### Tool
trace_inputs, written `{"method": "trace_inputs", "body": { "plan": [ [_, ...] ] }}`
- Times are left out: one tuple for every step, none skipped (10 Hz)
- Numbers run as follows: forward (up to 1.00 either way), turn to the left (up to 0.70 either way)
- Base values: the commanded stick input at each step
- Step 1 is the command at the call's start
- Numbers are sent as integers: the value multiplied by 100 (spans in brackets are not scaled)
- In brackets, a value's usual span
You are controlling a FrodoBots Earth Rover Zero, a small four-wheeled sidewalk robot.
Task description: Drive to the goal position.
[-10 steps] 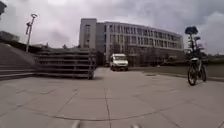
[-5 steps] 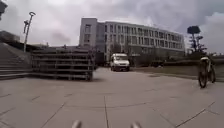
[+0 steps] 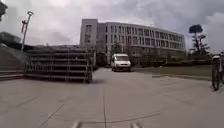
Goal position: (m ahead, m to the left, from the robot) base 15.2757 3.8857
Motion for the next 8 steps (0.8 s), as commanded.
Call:
{"method": "trace_inputs", "body": {
  "plan": [
    [85, 0],
    [85, 0],
    [85, 0],
    [85, 0],
    [85, 0],
    [85, 0],
    [85, 0],
    [85, 0]
  ]
}}
